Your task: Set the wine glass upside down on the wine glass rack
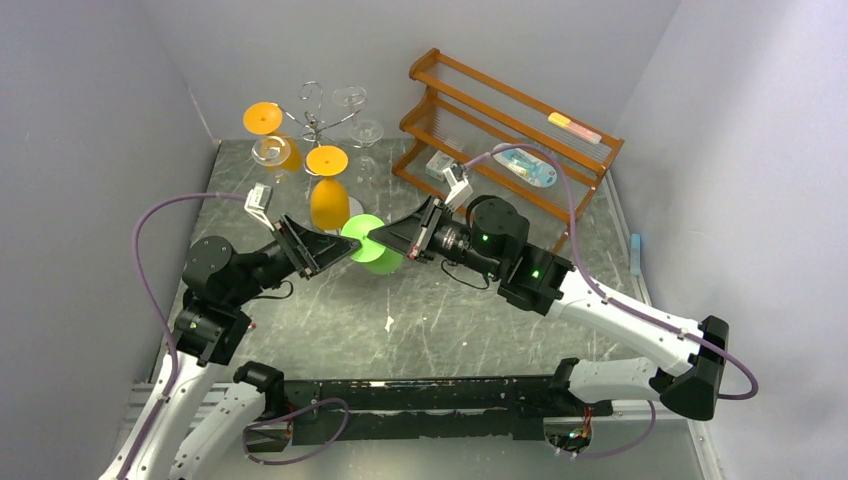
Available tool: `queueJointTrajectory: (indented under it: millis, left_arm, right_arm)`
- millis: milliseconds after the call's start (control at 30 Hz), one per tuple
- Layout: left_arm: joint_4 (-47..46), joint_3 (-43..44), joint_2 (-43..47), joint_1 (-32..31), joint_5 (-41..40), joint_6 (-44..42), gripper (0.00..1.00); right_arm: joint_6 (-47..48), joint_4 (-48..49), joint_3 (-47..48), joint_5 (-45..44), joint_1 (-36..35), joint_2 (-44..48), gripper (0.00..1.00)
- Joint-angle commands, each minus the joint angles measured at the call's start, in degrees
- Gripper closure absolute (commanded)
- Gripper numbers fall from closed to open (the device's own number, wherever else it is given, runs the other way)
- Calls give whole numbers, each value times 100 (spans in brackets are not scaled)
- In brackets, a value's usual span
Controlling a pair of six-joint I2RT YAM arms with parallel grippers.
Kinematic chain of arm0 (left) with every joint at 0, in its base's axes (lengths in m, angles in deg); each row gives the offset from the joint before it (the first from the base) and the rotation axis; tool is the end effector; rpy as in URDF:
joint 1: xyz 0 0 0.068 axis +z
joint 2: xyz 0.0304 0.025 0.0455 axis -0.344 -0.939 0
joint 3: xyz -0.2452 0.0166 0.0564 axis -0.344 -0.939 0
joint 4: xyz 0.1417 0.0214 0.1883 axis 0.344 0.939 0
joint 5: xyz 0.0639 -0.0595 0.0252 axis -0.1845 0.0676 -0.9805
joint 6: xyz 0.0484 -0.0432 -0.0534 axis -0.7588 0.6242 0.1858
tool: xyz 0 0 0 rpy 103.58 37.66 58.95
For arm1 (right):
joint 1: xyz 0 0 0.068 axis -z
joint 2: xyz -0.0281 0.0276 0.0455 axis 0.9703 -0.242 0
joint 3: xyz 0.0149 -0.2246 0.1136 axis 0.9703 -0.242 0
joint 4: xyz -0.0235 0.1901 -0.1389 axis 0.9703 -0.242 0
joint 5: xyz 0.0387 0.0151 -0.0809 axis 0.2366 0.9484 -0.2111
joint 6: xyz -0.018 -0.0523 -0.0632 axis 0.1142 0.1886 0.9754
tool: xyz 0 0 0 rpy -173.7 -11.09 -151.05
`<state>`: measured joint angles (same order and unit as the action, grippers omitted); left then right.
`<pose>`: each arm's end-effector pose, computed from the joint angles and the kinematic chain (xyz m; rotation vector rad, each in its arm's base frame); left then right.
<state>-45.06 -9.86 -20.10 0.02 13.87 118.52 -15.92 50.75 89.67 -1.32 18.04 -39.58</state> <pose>0.1330 -0.0910 0.3569 -0.1245 1.7386 -1.5468 0.1543 0.2525 0.3822 0.0267 1.8647 1.5962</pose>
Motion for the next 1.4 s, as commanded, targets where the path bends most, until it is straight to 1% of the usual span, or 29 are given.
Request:
queueJointTrajectory:
  millis: [0,100,167,200,233,267,333,400,433,467,500,633,700,833,900,1000,1133,1233,1300,1367]
  left_arm:
    - [-254,114,-34,-21,242,295,56]
    - [-266,68,-43,-20,263,368,74]
    - [-255,34,-34,-21,262,371,92]
    - [-162,52,-30,-21,229,336,95]
    - [-7,97,-19,-21,146,251,95]
    - [223,169,3,-18,26,98,95]
    - [839,392,31,-20,-336,-196,95]
    - [1629,693,32,-14,-870,-536,95]
    - [2218,841,29,-18,-1198,-689,95]
    - [2616,985,29,-20,-1540,-812,95]
    - [2942,1111,36,-20,-1887,-920,95]
    - [4023,1545,62,-21,-3347,-1359,95]
    - [4369,1786,44,-21,-4122,-1648,95]
    - [5113,2703,-168,-29,-5955,-2112,95]
    - [5234,3156,-270,-63,-6709,-2295,95]
    - [5046,3784,-506,-352,-7503,-2544,95]
    - [4411,4300,-1065,-1070,-8186,-2820,95]
    - [3658,4605,-1443,-1413,-8490,-3296,95]
    - [3165,4827,-1719,-1465,-8595,-3708,95]
    - [2979,5214,-2088,-1466,-8627,-3919,95]
  right_arm:
    - [262,-91,65,342,18,2,100]
    - [280,-95,57,456,20,-39,100]
    - [294,-99,45,478,18,-35,100]
    - [297,-116,47,467,21,-35,100]
    - [298,-151,55,448,21,-35,94]
    - [304,-159,65,421,21,-35,86]
    - [307,-313,63,319,31,-12,63]
    - [304,-381,10,104,35,71,44]
    - [298,-392,-67,-9,30,126,38]
    - [303,-431,-102,-133,38,178,34]
    - [313,-503,-109,-216,53,212,32]
    - [432,-781,-89,-602,135,238,30]
    - [543,-989,-75,-880,145,229,30]
    - [656,-1352,-178,-1469,188,301,30]
    - [663,-1445,-281,-1598,216,368,30]
    - [644,-1500,-431,-1673,245,435,30]
    - [632,-1548,-541,-1661,276,449,30]
    - [630,-1526,-611,-1635,289,473,30]
    - [613,-1516,-656,-1621,298,500,30]
    - [618,-1506,-671,-1613,299,526,30]
